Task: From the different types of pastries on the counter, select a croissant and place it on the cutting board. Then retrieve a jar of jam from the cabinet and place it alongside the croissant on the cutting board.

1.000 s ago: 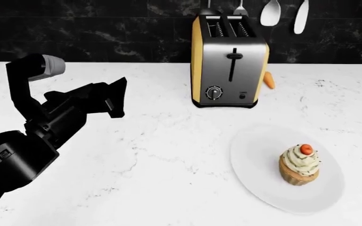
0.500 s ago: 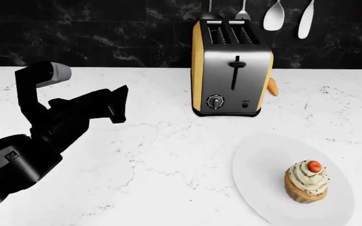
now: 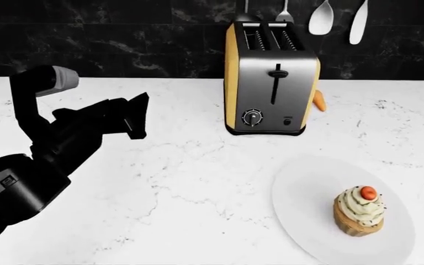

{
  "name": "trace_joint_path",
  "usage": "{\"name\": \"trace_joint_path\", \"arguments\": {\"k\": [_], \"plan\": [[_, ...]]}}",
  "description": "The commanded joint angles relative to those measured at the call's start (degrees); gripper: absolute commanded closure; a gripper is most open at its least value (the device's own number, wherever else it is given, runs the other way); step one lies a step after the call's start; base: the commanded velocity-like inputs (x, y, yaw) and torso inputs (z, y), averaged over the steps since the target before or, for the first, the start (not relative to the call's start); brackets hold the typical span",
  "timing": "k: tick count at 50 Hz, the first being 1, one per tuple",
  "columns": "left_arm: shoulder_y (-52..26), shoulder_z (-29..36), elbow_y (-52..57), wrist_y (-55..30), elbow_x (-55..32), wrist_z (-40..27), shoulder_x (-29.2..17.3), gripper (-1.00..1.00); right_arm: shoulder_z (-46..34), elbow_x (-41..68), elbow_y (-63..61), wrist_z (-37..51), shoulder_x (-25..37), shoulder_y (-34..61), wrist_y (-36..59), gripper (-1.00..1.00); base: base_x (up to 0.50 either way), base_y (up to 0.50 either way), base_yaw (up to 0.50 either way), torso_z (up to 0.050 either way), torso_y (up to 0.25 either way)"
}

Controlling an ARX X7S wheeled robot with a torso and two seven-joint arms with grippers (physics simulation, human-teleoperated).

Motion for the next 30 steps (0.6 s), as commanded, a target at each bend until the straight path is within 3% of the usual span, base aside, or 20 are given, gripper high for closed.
{"name": "trace_joint_path", "arguments": {"k": [1, 8, 22, 30], "plan": [[0.0, 0.3, 0.2, 0.4, 0.2, 0.0, -0.2, -1.0, -2.2, -3.2, 16.2, -0.9, 1.9, -4.7, 3.4, 1.0, 0.0, 0.0, 0.0, -0.01, 0.0], [0.0, 0.5, 0.2, 0.7, 0.3, 0.0, -0.2, -1.0, -2.3, -3.2, 16.2, -1.0, 2.1, -4.0, 2.8, 1.0, -0.01, 0.0, 0.0, -0.003, 0.0], [-0.1, 0.8, 0.3, 0.6, -0.3, -0.5, -0.4, -1.0, -4.6, -4.2, 16.2, 0.4, -0.4, 8.8, 2.1, 1.0, 0.0, 0.0, 0.0, -0.002, 0.0], [-0.4, 0.5, 0.5, 0.5, -1.2, -1.1, -0.6, -1.0, -0.6, -12.3, 1.6, -1.9, -3.1, 8.9, 10.0, 1.0, 0.0, 0.0, 0.0, -0.001, 0.0]]}}
